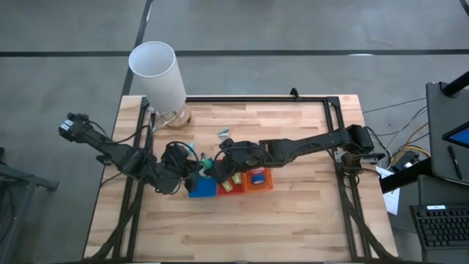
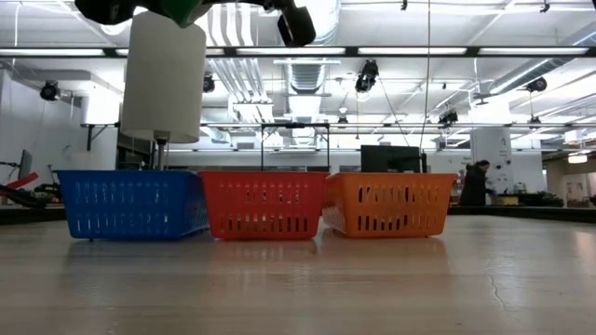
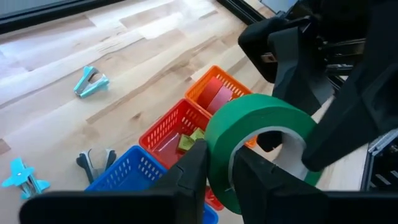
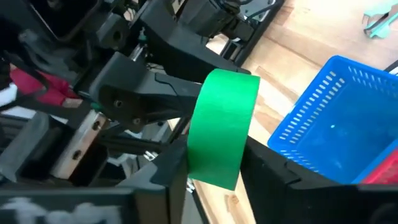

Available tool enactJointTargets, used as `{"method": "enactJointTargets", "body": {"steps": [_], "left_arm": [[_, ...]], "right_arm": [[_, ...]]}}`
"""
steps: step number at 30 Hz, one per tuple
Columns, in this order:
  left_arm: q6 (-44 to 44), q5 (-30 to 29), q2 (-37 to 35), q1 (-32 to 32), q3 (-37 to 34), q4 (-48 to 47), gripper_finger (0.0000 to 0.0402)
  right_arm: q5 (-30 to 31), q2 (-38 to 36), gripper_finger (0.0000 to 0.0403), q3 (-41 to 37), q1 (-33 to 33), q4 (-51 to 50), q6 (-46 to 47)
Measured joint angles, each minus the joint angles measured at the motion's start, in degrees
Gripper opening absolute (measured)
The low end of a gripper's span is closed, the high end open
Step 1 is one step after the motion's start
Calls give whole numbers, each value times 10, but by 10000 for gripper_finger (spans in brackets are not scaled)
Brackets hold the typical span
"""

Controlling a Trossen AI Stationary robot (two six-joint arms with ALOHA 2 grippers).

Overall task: Pick and place Stapler, Stapler remover, tape
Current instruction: Put the green tape into the orange bin

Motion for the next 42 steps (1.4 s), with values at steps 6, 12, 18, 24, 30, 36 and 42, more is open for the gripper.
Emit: {"method": "enactJointTargets", "body": {"steps": [6,12,18,24,30,36,42], "left_arm": [[1,6,0,-1,4,8,122],[3,9,-4,-1,4,8,168],[37,9,-7,0,4,20,177],[37,9,-7,0,4,23,177],[37,9,-7,0,4,22,177],[36,9,-7,0,4,21,177],[40,9,-7,0,4,20,177]], "right_arm": [[-48,0,96,0,-7,-9,-65],[-114,-9,111,1,-7,-125,-142],[-146,-17,106,7,-1,-349,-318],[-118,-18,109,4,2,-524,-454],[-104,-14,110,-6,1,-545,-540],[-102,-8,114,-21,3,-539,-587],[-102,-8,112,-42,3,-535,-614]]}}
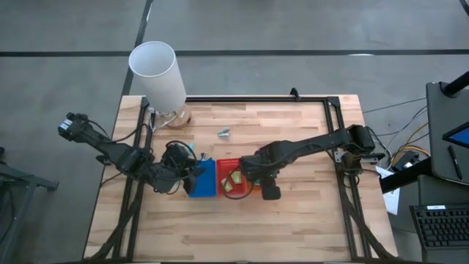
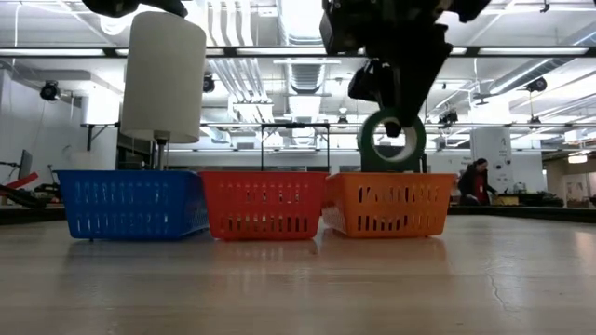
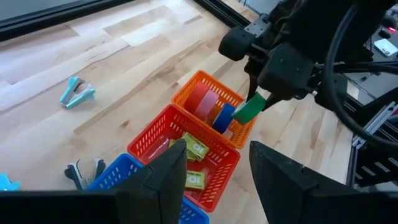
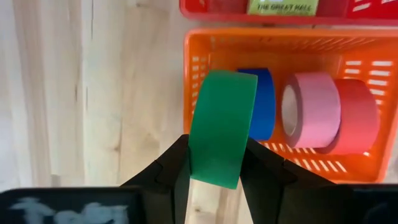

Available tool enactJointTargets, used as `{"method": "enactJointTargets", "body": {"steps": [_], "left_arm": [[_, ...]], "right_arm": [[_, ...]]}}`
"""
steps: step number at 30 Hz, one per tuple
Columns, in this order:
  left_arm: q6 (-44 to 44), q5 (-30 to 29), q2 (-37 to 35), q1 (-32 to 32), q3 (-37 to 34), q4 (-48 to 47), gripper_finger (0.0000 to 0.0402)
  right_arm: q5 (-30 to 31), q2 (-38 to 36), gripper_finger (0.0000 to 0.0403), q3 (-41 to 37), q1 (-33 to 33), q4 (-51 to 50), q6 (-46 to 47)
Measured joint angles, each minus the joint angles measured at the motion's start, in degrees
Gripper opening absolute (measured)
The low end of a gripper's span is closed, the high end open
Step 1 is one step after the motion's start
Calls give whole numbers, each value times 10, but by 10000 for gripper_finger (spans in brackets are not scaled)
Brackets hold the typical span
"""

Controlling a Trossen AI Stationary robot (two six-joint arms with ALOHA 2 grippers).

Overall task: Pick and place Stapler, Stapler remover, tape
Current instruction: Put the green tape into the orange bin

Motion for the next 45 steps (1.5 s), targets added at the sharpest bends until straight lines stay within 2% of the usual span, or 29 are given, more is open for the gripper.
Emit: {"method": "enactJointTargets", "body": {"steps": [9,13,17,21,29,34,39,45], "left_arm": [[8,0,0,0,0,0,177],[11,0,0,0,0,0,177],[11,0,0,0,0,0,177],[11,0,0,0,0,0,177],[11,-1,0,0,0,-3,177],[11,0,0,0,0,-4,177],[11,-1,0,0,-1,-5,177],[10,-1,0,0,-2,-5,177]], "right_arm": [[0,-1,123,-23,0,31,-9],[1,-1,128,-24,1,30,-45],[30,-1,115,-24,4,27,-44],[30,-1,106,-16,4,25,-32],[28,-4,124,10,9,18,-32],[24,-5,115,16,15,21,-36],[13,-1,113,-3,19,32,-44],[19,-1,128,-28,15,61,-43]]}}
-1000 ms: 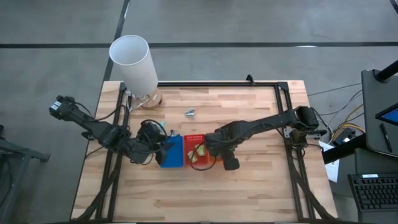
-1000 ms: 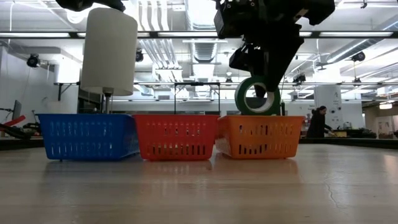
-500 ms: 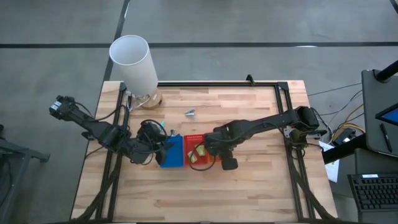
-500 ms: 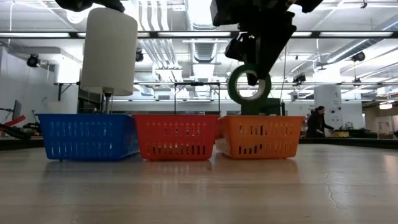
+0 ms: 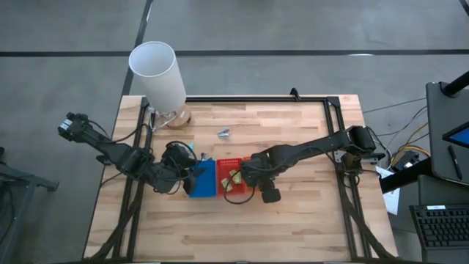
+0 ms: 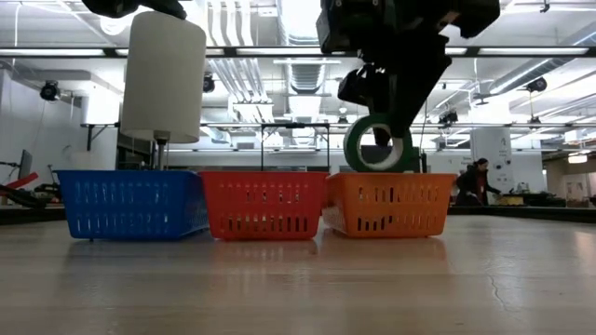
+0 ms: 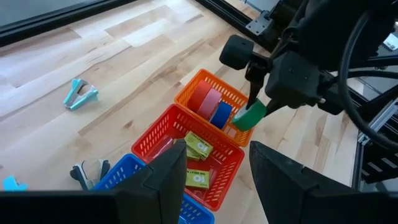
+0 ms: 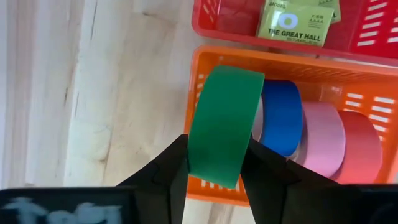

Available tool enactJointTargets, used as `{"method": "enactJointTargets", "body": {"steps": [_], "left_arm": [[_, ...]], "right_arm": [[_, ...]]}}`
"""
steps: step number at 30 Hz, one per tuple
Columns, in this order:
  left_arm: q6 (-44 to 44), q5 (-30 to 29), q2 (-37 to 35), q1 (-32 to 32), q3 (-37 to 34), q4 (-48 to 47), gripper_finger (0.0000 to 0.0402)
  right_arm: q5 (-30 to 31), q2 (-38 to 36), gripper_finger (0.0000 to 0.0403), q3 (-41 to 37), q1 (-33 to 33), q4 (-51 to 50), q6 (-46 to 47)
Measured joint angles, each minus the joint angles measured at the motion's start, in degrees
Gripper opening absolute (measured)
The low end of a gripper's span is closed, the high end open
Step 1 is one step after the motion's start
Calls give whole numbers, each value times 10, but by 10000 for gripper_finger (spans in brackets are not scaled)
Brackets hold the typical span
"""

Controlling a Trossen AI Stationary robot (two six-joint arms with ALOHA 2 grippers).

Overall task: Pick and place Stapler, Stapler remover, tape
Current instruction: Put the green tape into the orange bin, then put the bottom light blue staple remover into the blue bin

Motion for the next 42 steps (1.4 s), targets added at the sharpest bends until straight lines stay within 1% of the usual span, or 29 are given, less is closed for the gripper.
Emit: {"method": "enactJointTargets", "body": {"steps": [7,16,20,25,30,37,42], "left_arm": [[0,0,0,0,0,0,177],[3,0,0,0,0,0,177],[2,0,0,0,0,-9,177],[-9,2,0,4,0,-23,177],[-18,53,0,37,0,-30,176],[4,173,1,114,-15,-96,176],[33,183,1,144,-33,-134,176]], "right_arm": [[-4,0,144,-19,0,12,6],[-4,0,181,-17,0,6,17],[-4,-2,187,-2,0,-4,57],[-4,-9,181,28,-1,-18,110],[-2,-16,168,47,-1,-2,159],[-1,-25,148,47,-1,43,225],[11,-27,137,47,-1,60,261]]}}
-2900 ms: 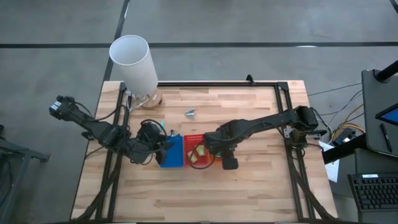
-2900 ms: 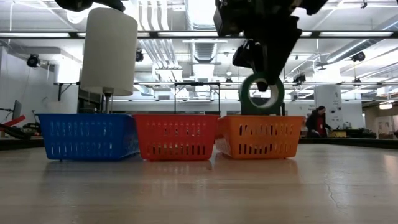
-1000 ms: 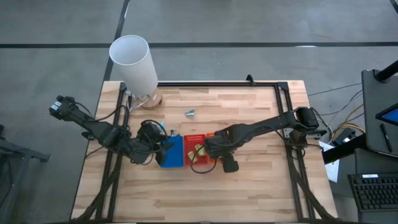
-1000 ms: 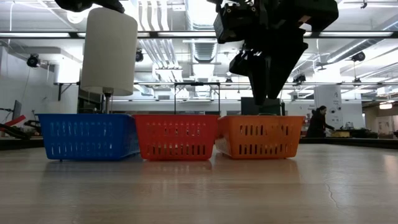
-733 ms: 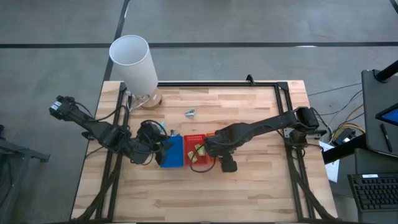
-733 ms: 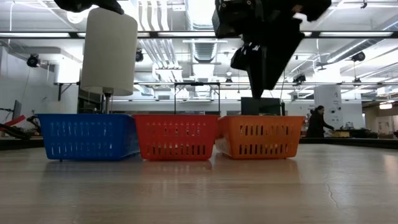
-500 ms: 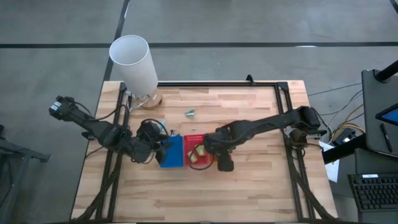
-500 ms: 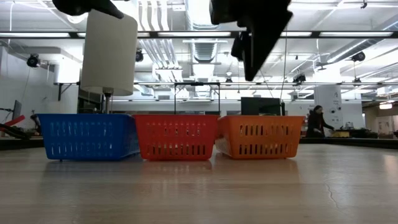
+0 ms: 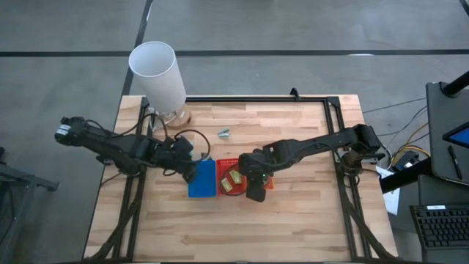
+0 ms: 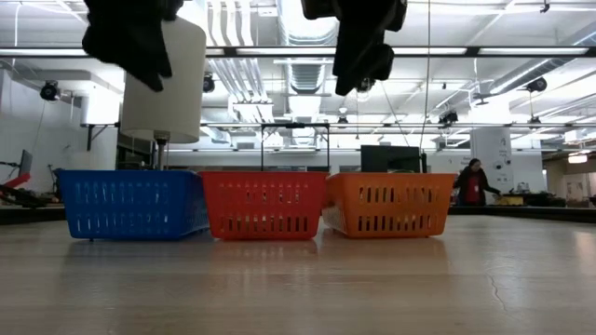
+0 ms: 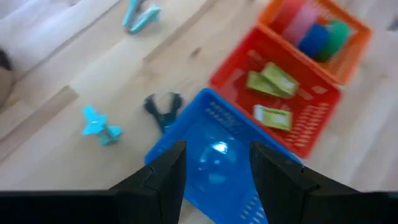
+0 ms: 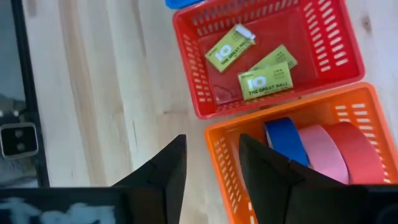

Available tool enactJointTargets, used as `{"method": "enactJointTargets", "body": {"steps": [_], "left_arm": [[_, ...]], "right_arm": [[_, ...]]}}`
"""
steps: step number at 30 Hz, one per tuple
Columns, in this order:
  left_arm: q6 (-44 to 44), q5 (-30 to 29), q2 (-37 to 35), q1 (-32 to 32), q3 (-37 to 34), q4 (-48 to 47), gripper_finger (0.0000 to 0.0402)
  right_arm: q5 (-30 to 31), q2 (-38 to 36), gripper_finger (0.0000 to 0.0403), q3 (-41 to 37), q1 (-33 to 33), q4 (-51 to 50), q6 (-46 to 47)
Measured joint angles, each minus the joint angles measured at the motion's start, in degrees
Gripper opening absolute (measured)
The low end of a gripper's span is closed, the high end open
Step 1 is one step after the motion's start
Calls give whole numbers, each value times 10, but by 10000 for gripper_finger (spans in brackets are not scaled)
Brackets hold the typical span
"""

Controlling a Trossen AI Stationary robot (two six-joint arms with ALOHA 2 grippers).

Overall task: Pick and place Stapler, Stapler remover, tape
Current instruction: Put the bottom light blue staple remover into the blue bin

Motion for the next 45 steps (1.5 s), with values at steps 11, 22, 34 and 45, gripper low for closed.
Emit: {"method": "enactJointTargets", "body": {"steps": [11,22,34,45], "left_arm": [[-29,71,-2,63,-92,0,176],[-16,93,-13,115,-148,20,174],[15,103,-68,188,-154,37,174],[65,105,-53,258,-171,93,174]], "right_arm": [[-5,-1,55,0,2,10,60],[-19,-79,8,-23,4,98,-2],[-3,-286,8,-217,9,274,32],[-47,-472,8,-468,5,567,-32]]}}
